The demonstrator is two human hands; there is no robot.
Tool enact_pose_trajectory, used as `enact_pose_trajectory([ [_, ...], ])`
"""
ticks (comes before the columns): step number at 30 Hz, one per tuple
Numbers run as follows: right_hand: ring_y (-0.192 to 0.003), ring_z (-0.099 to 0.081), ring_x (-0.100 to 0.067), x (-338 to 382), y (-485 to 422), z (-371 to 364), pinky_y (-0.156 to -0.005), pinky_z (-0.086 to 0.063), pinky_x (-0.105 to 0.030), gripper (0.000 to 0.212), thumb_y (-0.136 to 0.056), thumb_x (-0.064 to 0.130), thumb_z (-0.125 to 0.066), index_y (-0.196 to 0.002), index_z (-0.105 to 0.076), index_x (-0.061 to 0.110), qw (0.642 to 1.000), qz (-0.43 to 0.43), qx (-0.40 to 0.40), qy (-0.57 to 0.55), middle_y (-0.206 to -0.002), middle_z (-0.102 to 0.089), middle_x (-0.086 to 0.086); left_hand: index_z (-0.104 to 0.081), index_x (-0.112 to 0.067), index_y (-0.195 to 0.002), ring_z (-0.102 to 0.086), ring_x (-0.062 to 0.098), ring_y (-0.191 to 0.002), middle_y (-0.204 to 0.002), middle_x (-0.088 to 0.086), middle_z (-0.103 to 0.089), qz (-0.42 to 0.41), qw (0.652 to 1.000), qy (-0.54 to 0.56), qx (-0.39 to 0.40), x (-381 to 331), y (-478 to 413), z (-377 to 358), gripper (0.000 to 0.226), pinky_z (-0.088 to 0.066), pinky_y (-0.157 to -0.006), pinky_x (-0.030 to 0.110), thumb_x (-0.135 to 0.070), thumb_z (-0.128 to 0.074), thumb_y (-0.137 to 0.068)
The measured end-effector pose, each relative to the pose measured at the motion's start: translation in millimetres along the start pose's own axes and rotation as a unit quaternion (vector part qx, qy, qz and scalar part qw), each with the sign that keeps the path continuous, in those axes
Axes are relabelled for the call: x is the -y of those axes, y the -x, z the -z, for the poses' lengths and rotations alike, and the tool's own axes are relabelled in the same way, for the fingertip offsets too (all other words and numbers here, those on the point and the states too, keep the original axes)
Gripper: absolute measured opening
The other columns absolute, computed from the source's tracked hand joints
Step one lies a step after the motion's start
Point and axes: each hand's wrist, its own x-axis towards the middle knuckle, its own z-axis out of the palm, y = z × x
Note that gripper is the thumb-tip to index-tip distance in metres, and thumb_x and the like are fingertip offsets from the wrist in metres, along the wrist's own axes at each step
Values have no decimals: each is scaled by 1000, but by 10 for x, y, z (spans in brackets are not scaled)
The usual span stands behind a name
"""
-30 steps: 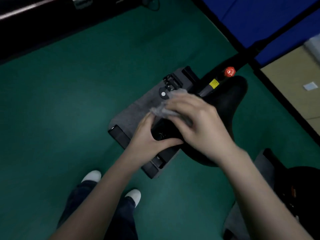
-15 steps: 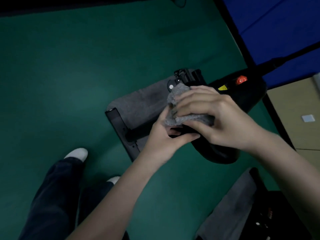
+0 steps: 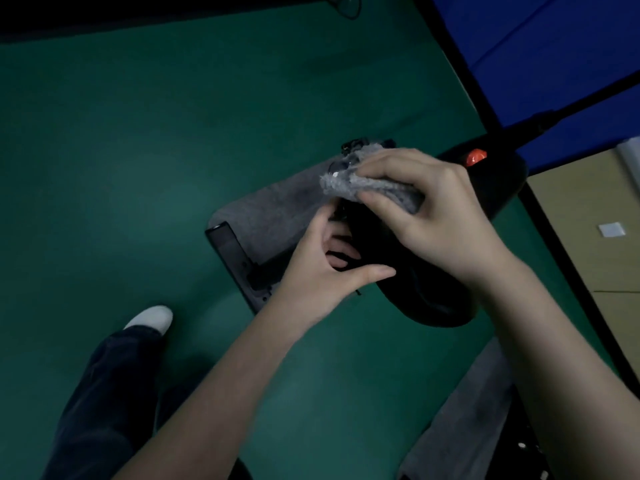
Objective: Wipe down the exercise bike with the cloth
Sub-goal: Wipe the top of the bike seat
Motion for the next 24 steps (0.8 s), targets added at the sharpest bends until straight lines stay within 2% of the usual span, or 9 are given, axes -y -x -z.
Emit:
enact_pose_trajectory([
  [2, -94, -61, -5, -10, -135, 18, -84, -42, -11, 16, -89, 16, -64, -103, -71, 11, 999, -49, 0, -5, -98, -70, 1, -32, -61, -118, -60, -4, -93, -109, -30, -56, -3, 999, -42, 10, -48, -47, 68, 88, -47, -76, 17, -53, -82, -46],
  [4, -82, -56, -1, -74, -287, 50, -68, -35, -1, 15, -90, 22, -61, -100, -70, 17, 992, -123, 7, -6, -85, -67, 6, -31, -59, -128, -55, -9, -99, -122, -34, -46, -16, 995, -94, 26, -87, -94, 139, 97, -45, -76, 10, -61, -80, -45],
  [7, -80, -53, -12, -245, -359, 126, -57, -33, -7, 10, -91, 31, -57, -89, -64, 25, 977, -213, 29, -6, -75, -60, 6, -23, -50, -138, -46, -12, -110, -125, -38, -33, -42, 981, -186, 46, -140, -165, 213, 111, -39, -85, 5, -70, -77, -43],
  [9, -82, -53, -16, -309, -293, 149, -61, -32, -18, 12, -92, 31, -55, -90, -63, 22, 973, -230, 26, -6, -79, -62, 1, -24, -50, -136, -42, -15, -113, -122, -40, -31, -57, 971, -227, 55, -190, -197, 244, 109, -33, -91, 2, -75, -74, -43],
  [12, -88, -57, -20, -271, -63, 121, -71, -34, -21, 16, -93, 23, -56, -100, -65, 13, 976, -212, -48, 1, -90, -66, -5, -25, -46, -137, -39, -20, -113, -121, -37, -32, -63, 960, -263, 73, -261, -215, 288, 110, -28, -92, -5, -80, -70, -43],
  [15, -99, -59, -19, -163, 279, 34, -86, -37, -17, 18, -91, 13, -60, -106, -67, 8, 971, -185, -153, 3, -103, -68, -6, -25, -41, -142, -43, -4, -122, -128, -29, -34, -36, 954, -279, 104, -305, -235, 379, 115, -37, -107, 24, -80, -70, -44],
  [17, -106, -58, -20, -106, 534, -63, -96, -39, -20, 18, -90, 8, -62, -107, -68, 4, 956, -196, -217, -4, -108, -67, -6, -22, -46, -143, -45, -6, -119, -129, -26, -35, -17, 946, -297, 128, -349, -238, 468, 114, -40, -104, 28, -83, -67, -45],
  [21, -109, -58, -24, 35, 981, -295, -101, -42, -28, 21, -88, 1, -64, -108, -68, 0, 896, -287, -338, -2, -109, -67, -9, -20, -54, -140, -43, -18, -109, -123, -27, -36, -32, 916, -359, 178, -499, -267, 599, 100, -36, -93, 17, -78, -64, -53],
  [24, -107, -60, -23, 210, 1139, -395, -98, -42, -21, 24, -87, 0, -65, -111, -68, 2, 825, -390, -407, -36, -108, -64, 0, -23, -47, -141, -40, -22, -105, -122, -22, -35, -50, 885, -414, 206, -657, -320, 671, 92, -34, -89, 11, -64, -66, -61],
])
